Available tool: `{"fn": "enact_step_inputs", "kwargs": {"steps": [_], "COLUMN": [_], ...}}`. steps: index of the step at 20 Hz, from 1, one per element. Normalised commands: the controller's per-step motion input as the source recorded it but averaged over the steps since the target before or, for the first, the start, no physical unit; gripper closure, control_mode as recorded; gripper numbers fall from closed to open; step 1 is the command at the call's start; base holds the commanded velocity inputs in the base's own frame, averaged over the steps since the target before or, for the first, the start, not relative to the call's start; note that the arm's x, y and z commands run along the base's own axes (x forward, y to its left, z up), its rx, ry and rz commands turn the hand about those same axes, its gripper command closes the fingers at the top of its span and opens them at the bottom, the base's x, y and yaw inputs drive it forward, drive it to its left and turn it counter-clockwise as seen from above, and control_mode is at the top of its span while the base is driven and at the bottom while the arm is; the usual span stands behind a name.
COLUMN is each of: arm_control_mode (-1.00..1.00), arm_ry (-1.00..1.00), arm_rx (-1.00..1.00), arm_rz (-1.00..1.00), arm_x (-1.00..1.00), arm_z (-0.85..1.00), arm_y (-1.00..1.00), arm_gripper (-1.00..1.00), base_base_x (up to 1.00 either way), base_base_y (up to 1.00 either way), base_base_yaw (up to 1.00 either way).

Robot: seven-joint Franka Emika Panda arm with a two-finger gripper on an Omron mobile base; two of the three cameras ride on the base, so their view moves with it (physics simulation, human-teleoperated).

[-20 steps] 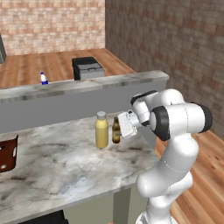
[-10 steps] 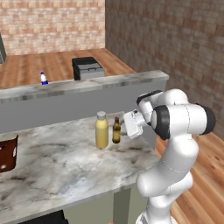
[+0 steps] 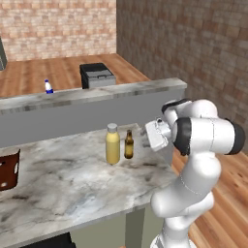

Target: Place the drinks on the dining counter in a tight cluster.

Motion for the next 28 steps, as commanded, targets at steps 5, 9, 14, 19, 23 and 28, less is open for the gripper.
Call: {"fn": "enact_step_inputs", "kwargs": {"steps": [5, 9, 14, 19, 23, 28], "arm_control_mode": [-1.0, -1.0, -1.0, -1.0, -1.0, -1.0], "arm_ry": [0.06, 0.06, 0.1, 0.2, 0.31, 0.5], "arm_rx": [-0.02, 0.0, 0.0, -0.12, -0.23, -0.34], "arm_rz": [-0.13, -0.18, -0.21, -0.25, -0.3, -0.33], "arm_x": [-0.38, -0.57, -0.69, -0.58, -0.37, -0.04], "arm_z": [0.55, 0.63, 0.6, 0.51, 0.48, 0.3], "arm_y": [-0.53, -0.57, -0.46, -0.04, 0.03, 0.09], "arm_gripper": [-1.0, -1.0, -1.0, -1.0, -1.0, -1.0], "base_base_x": [0.0, 0.0, 0.0, 0.0, 0.0, 0.0], "base_base_y": [0.0, 0.0, 0.0, 0.0, 0.0, 0.0], "base_base_yaw": [0.0, 0.0, 0.0, 0.0, 0.0, 0.0]}}
